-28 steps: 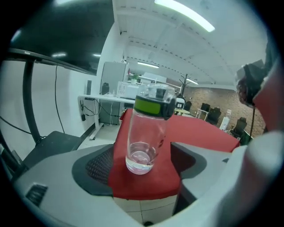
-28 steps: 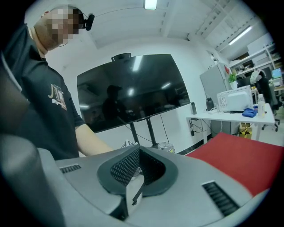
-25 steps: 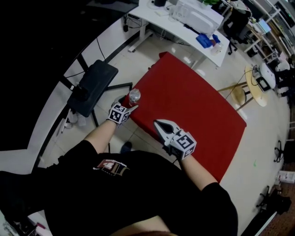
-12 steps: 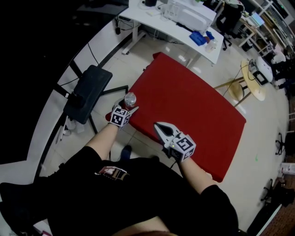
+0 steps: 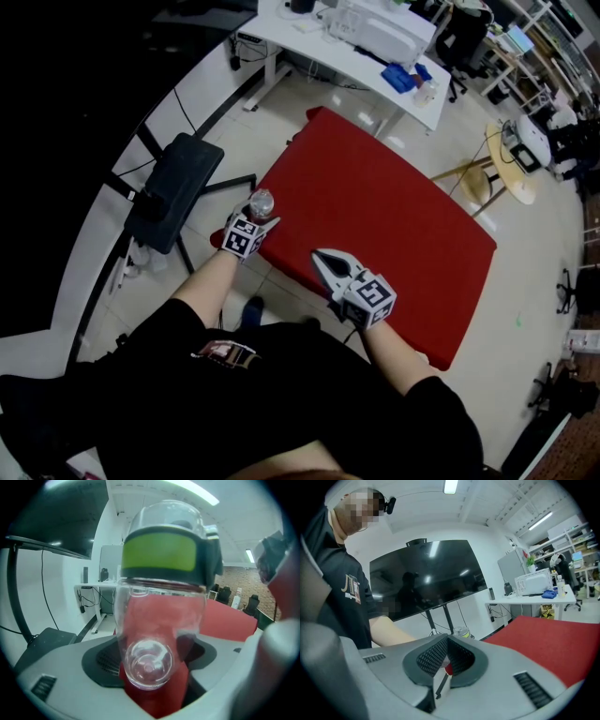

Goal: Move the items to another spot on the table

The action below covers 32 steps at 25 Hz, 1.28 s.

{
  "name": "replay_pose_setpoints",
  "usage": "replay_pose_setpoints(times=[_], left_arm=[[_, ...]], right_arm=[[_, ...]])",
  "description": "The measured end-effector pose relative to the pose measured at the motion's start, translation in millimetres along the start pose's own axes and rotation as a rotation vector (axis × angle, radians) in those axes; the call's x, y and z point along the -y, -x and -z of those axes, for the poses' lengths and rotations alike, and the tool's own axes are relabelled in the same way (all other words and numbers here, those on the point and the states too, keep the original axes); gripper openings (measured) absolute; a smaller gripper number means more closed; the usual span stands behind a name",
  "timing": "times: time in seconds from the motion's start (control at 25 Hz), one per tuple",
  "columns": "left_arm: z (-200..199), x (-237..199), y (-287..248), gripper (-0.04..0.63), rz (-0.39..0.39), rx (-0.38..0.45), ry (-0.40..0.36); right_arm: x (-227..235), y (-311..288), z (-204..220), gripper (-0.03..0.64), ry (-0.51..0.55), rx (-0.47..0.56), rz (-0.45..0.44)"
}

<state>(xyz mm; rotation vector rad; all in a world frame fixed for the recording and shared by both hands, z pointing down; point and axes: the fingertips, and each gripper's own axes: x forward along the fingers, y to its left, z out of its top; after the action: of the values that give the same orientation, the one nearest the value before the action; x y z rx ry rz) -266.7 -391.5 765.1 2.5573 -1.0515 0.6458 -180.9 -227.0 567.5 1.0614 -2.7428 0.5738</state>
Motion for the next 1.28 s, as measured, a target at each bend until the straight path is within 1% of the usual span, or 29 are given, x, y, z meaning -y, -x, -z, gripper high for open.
replay_pose_setpoints(times=[0.16,0.44,0.68,0.84,1.16,1.28], left_arm=[[-11.0,11.5,11.6,0.365,0.029,0.032,-0.005],[-38.2,28.6,32.9,0.364,0.036,0.07,-0.001],[-52.4,60.2,34.9,0.364,0.053,0.069,-0.028],[-72.5,97.4,28.3,0.364,0.086,0.087,-0.048],[-125.5,199.7,1.2,0.364,0.176,0.12,-0.088],[-138.2,231.5,-14.8,0.364,0.21,0.13,-0.08]], right_arm=[[8.3,1.9,-3.6,0.005,0.003,0.017,0.008],[22.3,12.8,-11.5,0.005,0.008,0.036,0.006],[47.3,48.6,-8.7,0.005,0.008,0.047,0.045],[68.7,82.8,-4.2,0.005,0.007,0.054,0.089],[112.6,148.9,6.3,0.005,0.015,0.068,0.167],[130.2,173.3,11.6,0.005,0.023,0.074,0.193]])
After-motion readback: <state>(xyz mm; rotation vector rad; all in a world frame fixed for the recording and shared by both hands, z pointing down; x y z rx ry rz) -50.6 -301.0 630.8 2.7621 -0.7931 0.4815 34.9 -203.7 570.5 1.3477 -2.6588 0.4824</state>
